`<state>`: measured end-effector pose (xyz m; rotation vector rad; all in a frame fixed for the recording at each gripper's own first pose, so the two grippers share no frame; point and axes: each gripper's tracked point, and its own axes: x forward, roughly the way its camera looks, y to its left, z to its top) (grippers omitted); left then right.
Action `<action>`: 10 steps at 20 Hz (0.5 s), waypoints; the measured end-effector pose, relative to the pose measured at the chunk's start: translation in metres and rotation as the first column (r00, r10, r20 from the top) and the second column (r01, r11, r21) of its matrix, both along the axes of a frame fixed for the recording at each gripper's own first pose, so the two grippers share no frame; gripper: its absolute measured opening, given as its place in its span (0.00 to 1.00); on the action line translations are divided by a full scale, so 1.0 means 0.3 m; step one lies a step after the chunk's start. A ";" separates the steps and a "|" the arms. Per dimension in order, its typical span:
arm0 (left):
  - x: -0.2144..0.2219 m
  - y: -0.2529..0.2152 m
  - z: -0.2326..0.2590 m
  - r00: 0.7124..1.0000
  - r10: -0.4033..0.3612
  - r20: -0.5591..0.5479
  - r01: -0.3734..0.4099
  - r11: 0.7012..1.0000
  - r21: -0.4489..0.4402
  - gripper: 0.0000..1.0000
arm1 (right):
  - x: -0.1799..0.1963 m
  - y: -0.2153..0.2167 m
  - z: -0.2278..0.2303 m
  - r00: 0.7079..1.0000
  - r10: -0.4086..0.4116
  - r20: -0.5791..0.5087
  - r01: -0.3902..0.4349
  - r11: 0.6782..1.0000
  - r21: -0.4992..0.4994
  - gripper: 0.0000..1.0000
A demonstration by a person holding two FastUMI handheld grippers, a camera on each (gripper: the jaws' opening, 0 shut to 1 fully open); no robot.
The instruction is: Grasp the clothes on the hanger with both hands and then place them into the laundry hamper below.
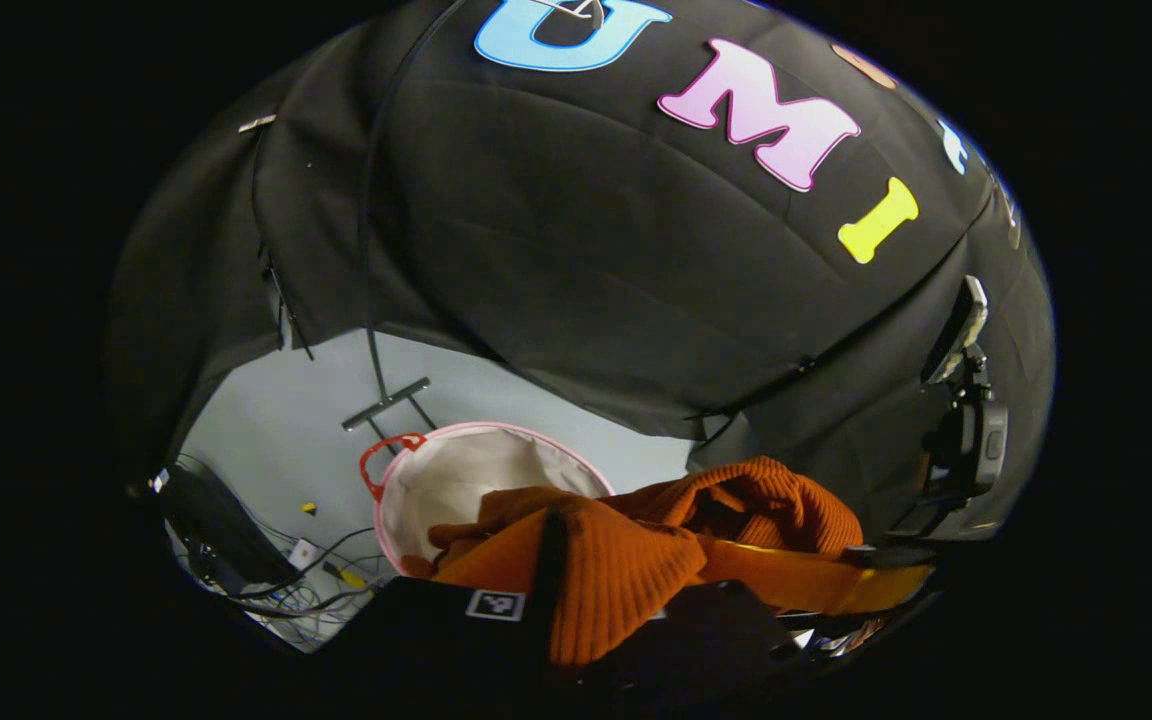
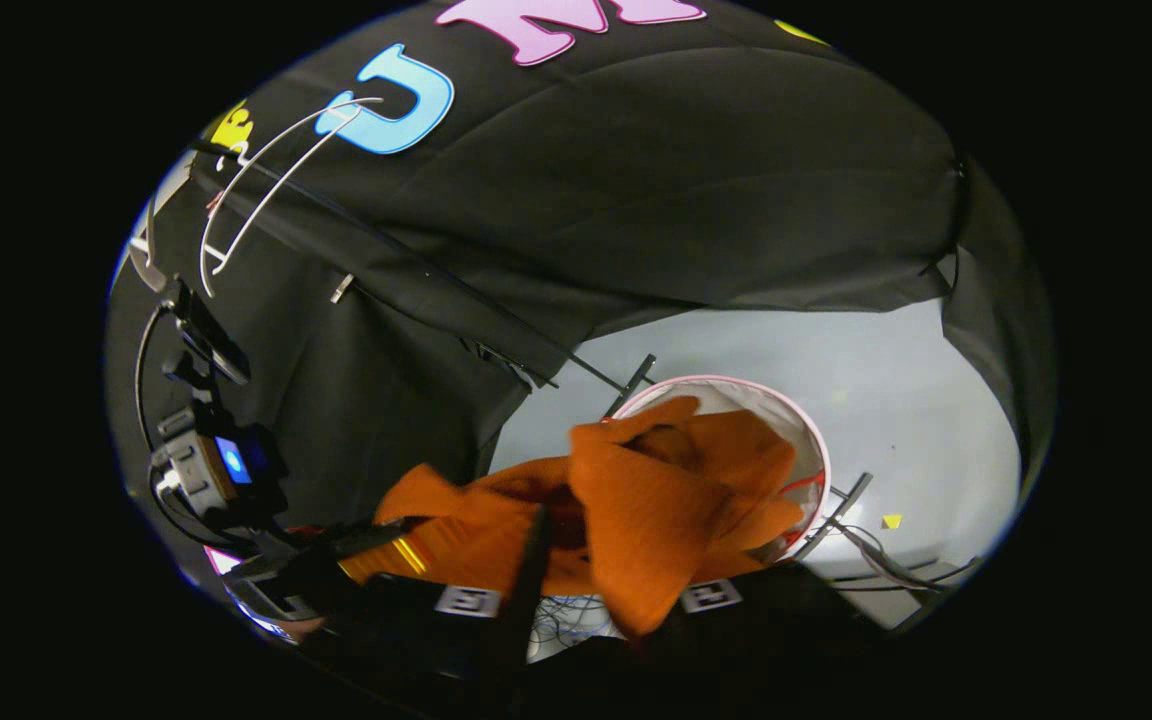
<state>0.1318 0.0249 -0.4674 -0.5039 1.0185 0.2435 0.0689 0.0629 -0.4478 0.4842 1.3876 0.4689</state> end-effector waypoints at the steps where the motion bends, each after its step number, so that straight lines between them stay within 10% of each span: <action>1: -0.006 -0.001 -0.058 1.000 -0.003 -0.014 0.003 1.000 0.025 0.53 | -0.009 -0.020 -0.022 1.000 0.009 0.005 -0.009 1.000 -0.028 0.69; 3: -0.017 0.025 -0.003 1.000 -0.007 -0.018 0.008 0.999 0.031 0.92 | 0.010 -0.023 0.000 1.000 -0.004 -0.006 0.004 1.000 -0.003 0.58; 6: -0.027 0.032 -0.017 1.000 0.005 -0.017 -0.004 1.000 0.029 0.96 | 0.033 -0.051 0.008 0.999 -0.039 0.005 0.039 0.999 -0.003 0.87; 10: -0.036 0.030 -0.004 1.000 0.017 0.002 -0.017 1.000 0.001 0.96 | 0.046 -0.078 -0.009 0.998 -0.057 0.007 0.057 0.998 -0.012 0.88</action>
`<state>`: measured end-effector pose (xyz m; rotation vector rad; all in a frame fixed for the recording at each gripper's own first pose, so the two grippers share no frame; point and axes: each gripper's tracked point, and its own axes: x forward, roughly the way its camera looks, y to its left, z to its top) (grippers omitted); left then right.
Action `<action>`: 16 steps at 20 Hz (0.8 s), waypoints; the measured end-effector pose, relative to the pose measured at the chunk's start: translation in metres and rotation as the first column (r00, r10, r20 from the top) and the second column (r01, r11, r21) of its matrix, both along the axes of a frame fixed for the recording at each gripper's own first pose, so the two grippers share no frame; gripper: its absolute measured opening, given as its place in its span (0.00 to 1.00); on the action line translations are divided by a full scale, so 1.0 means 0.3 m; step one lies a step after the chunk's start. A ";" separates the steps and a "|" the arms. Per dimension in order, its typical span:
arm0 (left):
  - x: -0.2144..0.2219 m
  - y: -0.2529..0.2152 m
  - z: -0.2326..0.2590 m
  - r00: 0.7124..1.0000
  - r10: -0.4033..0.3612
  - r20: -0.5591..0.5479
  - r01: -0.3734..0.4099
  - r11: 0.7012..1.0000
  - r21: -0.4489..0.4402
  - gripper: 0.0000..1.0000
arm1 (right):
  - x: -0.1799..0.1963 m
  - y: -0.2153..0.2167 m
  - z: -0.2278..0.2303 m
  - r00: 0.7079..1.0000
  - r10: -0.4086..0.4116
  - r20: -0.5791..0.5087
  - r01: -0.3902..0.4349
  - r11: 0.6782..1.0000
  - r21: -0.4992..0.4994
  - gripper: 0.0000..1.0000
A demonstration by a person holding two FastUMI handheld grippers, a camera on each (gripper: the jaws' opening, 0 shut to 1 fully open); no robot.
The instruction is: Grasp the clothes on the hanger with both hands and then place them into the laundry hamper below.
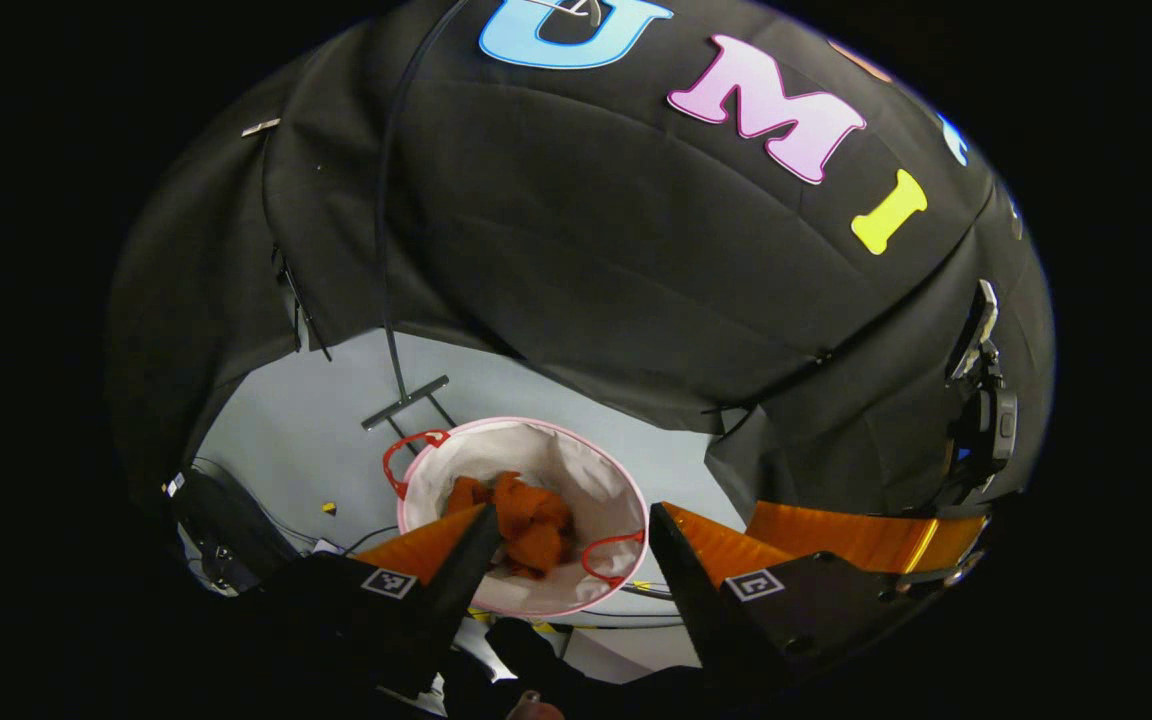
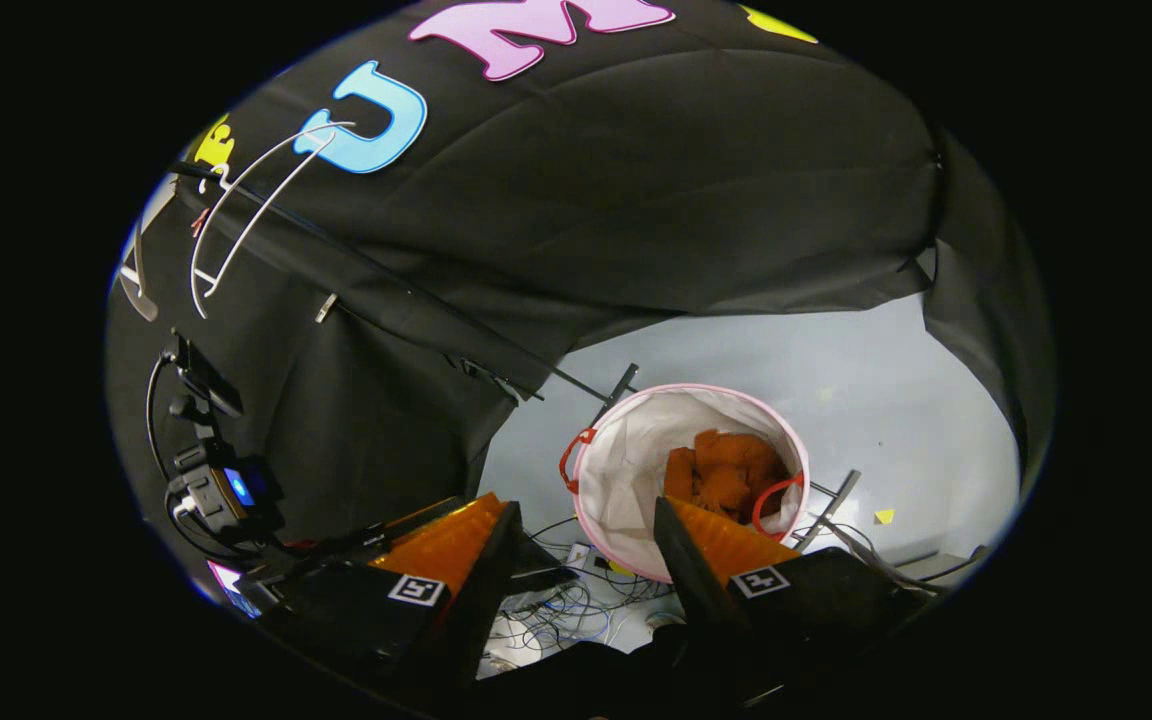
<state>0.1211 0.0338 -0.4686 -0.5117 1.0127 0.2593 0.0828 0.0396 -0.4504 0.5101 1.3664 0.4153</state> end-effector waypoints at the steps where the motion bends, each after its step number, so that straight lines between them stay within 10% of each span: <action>1: -0.001 0.003 0.005 1.000 0.005 0.003 -0.005 1.000 -0.004 0.96 | 0.005 -0.007 -0.003 1.000 -0.007 -0.002 0.007 1.000 0.000 0.88; 16: -0.076 0.039 0.213 0.989 -0.050 0.141 0.046 0.999 0.028 0.96 | -0.037 0.011 0.186 0.990 -0.069 0.125 0.071 0.997 -0.016 0.88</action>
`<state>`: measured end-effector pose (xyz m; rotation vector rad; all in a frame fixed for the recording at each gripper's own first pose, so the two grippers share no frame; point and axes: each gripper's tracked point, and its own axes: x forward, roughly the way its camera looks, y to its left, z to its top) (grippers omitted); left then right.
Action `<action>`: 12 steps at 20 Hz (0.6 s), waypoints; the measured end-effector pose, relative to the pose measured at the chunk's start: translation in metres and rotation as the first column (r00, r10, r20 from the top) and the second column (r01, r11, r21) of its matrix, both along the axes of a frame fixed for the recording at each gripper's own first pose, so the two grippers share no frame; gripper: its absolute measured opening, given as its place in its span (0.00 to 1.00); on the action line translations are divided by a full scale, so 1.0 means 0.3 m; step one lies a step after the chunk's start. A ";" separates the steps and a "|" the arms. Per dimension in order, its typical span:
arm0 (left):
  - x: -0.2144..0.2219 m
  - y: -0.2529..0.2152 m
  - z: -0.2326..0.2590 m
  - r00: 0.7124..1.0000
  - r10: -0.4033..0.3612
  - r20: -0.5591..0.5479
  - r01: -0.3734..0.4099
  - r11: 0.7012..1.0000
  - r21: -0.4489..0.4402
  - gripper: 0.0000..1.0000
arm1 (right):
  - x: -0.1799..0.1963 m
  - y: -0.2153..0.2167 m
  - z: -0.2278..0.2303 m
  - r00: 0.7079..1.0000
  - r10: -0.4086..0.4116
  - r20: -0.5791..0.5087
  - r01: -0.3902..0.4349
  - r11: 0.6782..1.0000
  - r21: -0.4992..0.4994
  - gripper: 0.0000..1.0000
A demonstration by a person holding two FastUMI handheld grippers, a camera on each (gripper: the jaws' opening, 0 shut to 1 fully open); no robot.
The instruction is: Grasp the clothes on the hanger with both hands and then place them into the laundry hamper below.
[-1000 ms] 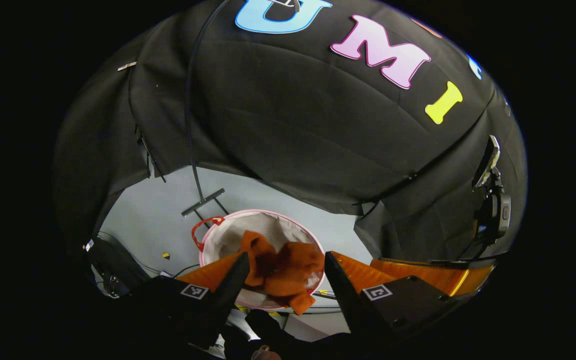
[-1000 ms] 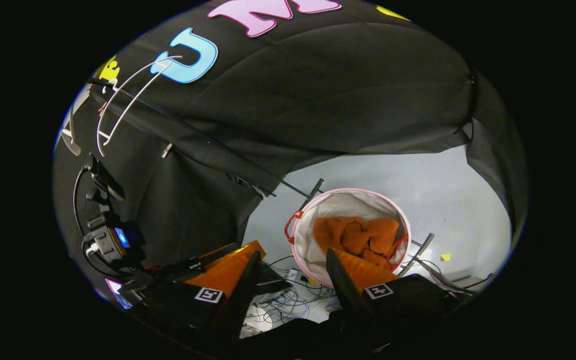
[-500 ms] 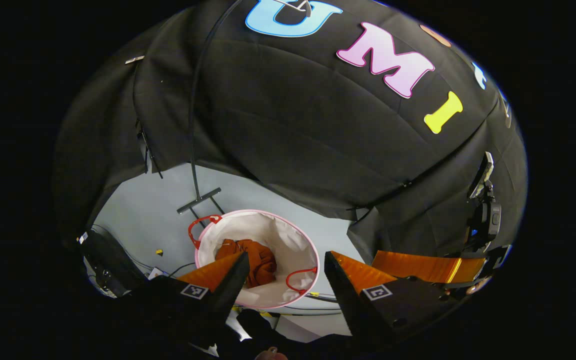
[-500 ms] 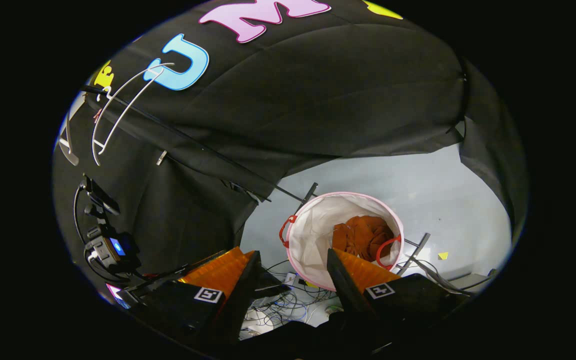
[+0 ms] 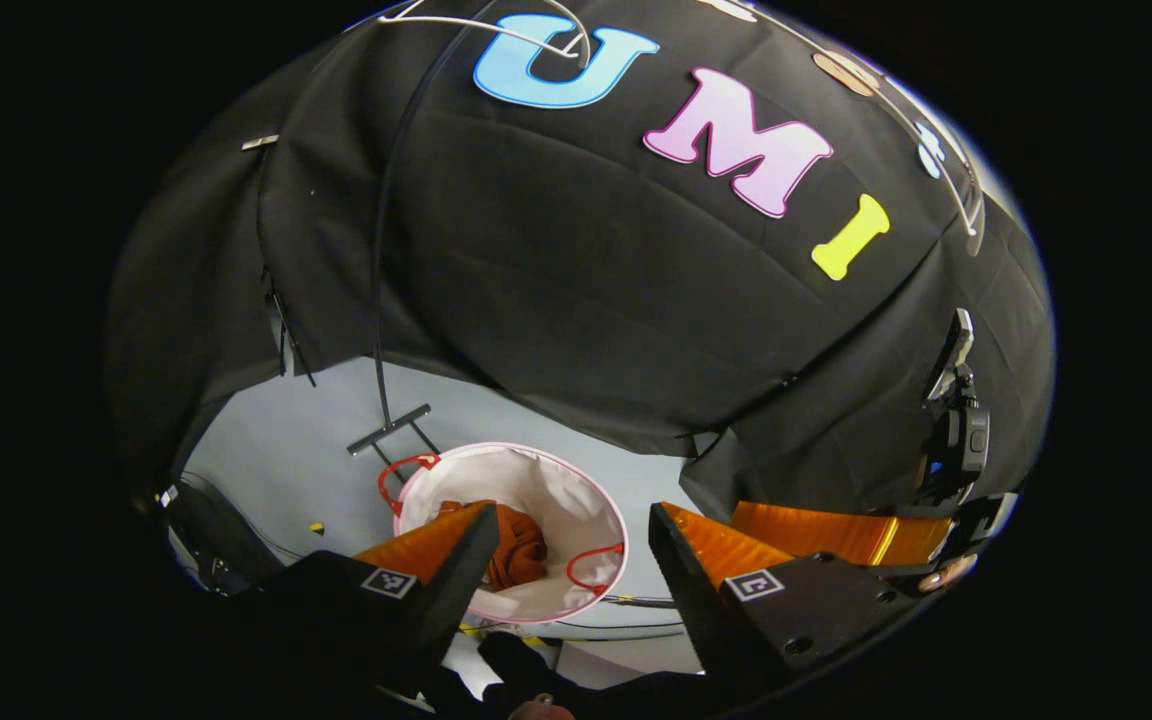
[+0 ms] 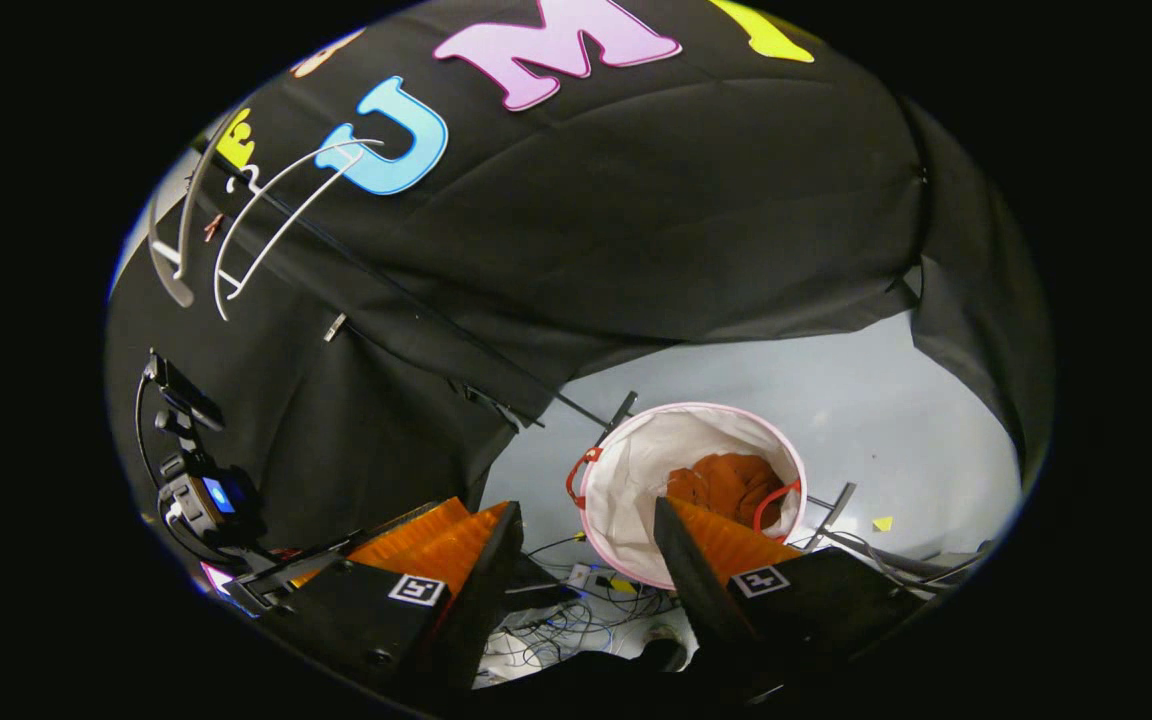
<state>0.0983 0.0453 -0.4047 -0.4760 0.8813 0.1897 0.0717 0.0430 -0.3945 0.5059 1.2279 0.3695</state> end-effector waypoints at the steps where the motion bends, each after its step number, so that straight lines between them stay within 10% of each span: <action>1: -0.015 0.010 0.031 1.000 -0.015 0.016 0.014 1.000 0.009 0.96 | -0.009 0.005 0.030 1.000 -0.014 0.019 0.014 1.000 -0.004 0.88; 12: -0.237 0.077 0.520 0.942 -0.179 0.284 0.165 0.984 0.073 0.96 | -0.157 0.093 0.503 0.940 -0.146 0.309 0.147 0.989 0.020 0.88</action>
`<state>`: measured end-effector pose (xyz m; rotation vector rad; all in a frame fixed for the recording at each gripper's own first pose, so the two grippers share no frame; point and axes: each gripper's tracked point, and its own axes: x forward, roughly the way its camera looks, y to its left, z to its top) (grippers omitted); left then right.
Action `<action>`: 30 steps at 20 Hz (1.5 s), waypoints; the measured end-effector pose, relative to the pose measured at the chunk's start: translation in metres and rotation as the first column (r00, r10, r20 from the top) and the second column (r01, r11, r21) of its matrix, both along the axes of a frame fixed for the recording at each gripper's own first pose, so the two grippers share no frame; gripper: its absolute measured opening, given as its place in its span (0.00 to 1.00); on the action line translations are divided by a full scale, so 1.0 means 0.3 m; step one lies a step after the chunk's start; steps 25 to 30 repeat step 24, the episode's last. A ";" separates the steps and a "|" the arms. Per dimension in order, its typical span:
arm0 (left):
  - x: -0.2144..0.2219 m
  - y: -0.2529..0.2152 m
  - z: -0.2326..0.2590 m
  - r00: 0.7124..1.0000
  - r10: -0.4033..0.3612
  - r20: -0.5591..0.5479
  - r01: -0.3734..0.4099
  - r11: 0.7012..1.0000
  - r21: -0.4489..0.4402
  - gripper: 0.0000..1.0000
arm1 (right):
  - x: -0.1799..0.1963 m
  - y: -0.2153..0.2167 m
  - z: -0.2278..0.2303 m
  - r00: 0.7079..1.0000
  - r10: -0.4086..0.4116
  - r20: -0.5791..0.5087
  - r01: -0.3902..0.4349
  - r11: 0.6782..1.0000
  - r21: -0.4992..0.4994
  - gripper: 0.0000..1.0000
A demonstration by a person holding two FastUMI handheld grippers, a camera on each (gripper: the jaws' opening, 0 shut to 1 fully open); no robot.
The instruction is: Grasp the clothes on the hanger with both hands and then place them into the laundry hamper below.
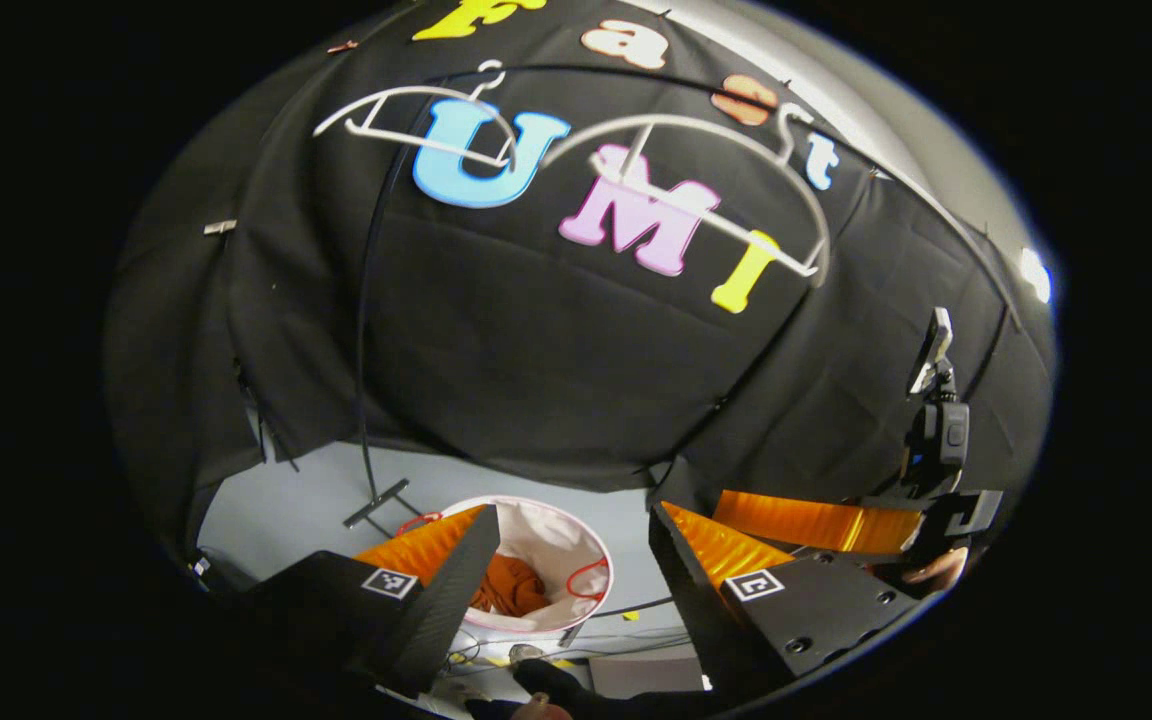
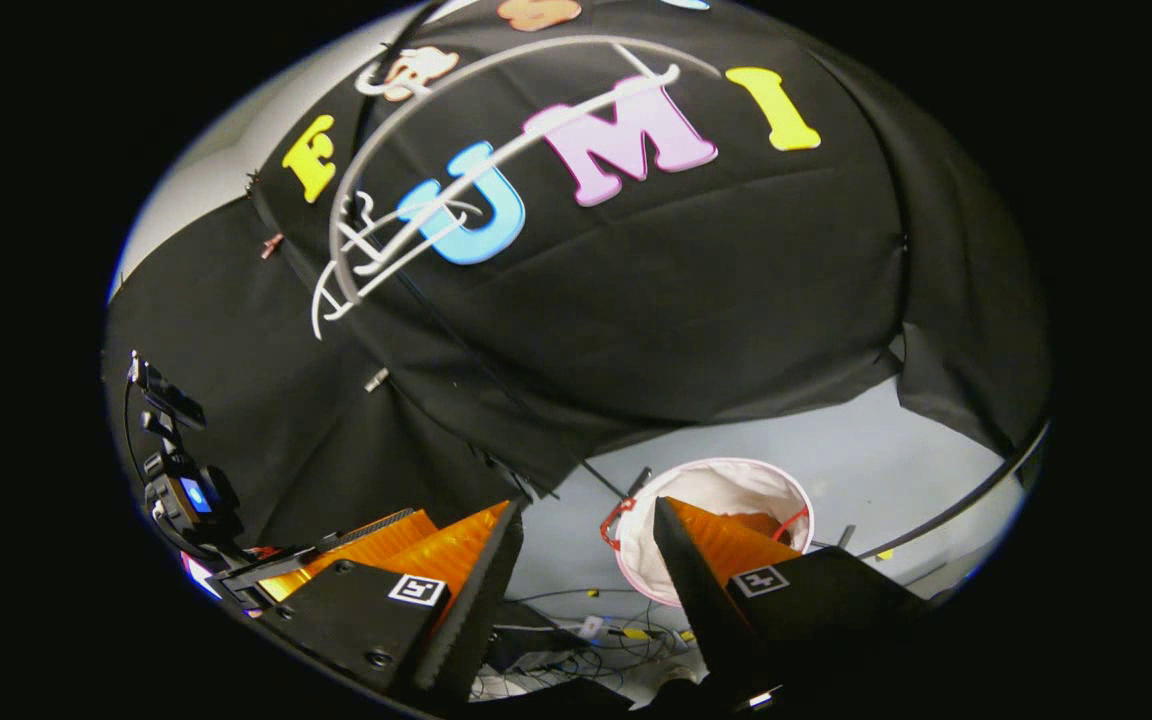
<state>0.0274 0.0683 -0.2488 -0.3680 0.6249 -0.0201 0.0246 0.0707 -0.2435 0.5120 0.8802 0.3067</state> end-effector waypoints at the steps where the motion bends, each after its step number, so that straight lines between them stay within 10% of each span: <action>1: -0.025 -0.003 0.047 0.999 -0.015 0.028 0.015 1.000 0.008 0.96 | -0.011 -0.003 0.056 0.999 -0.027 0.032 0.027 1.000 0.003 0.88; 11: -0.243 -0.063 0.542 0.937 -0.142 0.319 0.129 0.990 0.063 0.95 | -0.165 -0.101 0.548 0.928 -0.181 0.327 0.190 0.982 0.006 0.88; 24: -0.300 -0.148 0.941 0.765 -0.161 0.623 -0.026 0.960 0.279 0.92 | -0.188 -0.181 0.954 0.666 -0.070 0.742 0.291 0.941 -0.173 0.96; 30: -0.300 -0.148 0.941 0.765 -0.161 0.623 -0.026 0.960 0.279 0.92 | -0.188 -0.181 0.954 0.666 -0.070 0.742 0.291 0.941 -0.173 0.96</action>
